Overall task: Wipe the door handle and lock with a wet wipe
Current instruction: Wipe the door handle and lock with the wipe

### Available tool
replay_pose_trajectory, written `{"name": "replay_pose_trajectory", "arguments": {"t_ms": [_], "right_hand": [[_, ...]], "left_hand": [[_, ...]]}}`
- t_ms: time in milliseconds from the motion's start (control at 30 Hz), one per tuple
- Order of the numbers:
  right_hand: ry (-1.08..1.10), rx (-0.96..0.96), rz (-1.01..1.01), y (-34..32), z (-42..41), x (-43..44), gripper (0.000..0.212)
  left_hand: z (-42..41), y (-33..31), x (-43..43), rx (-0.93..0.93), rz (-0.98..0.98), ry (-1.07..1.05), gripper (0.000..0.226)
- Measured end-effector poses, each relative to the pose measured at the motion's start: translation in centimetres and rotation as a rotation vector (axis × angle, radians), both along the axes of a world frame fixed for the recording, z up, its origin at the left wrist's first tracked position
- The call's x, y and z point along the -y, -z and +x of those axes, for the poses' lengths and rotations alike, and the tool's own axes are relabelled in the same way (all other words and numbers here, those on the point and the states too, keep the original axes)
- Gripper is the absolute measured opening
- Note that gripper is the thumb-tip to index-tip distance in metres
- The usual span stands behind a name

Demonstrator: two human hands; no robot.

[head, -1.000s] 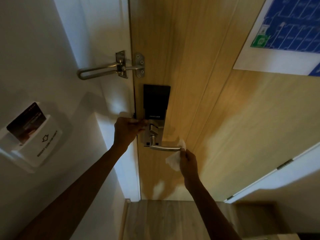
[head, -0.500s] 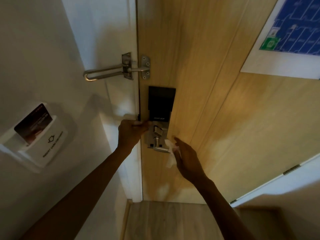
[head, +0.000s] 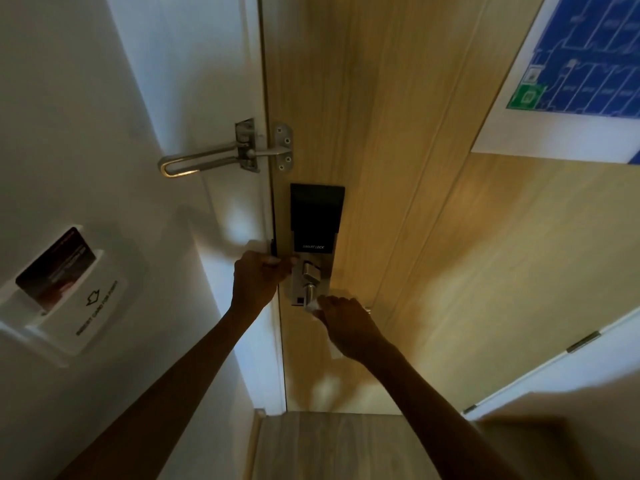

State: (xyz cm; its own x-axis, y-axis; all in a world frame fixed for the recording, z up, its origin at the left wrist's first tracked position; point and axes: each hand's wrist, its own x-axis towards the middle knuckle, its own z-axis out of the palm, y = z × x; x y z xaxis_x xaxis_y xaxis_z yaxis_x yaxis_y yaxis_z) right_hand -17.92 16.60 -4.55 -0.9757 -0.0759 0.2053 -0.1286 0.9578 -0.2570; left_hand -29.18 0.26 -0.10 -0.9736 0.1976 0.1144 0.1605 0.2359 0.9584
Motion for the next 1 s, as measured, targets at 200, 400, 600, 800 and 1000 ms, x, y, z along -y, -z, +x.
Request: {"name": "replay_pose_trajectory", "arguments": {"t_ms": [200, 400, 600, 800, 1000], "right_hand": [[0.034, -0.038, 0.135, 0.4, 0.4, -1.0, 0.025], [-0.013, -0.121, 0.073, 0.2, 0.3, -0.4, 0.016], [0.028, -0.171, 0.122, 0.6, 1.6, -3.3, 0.023], [-0.095, -0.181, 0.101, 0.1, -0.2, 0.3, 0.026], [0.048, -0.136, 0.198, 1.7, 1.0, -1.6, 0.032]], "left_hand": [[0.0, -0.1, -0.1, -0.024, -0.123, 0.003, 0.032], [0.3, 0.6, -0.2, 0.060, -0.133, 0.052, 0.052], [0.5, 1.2, 0.0, 0.078, -0.059, 0.036, 0.039], [0.2, 1.7, 0.5, 0.121, -0.036, 0.061, 0.039], [0.0, 1.6, 0.4, 0.162, 0.010, 0.059, 0.037]]}}
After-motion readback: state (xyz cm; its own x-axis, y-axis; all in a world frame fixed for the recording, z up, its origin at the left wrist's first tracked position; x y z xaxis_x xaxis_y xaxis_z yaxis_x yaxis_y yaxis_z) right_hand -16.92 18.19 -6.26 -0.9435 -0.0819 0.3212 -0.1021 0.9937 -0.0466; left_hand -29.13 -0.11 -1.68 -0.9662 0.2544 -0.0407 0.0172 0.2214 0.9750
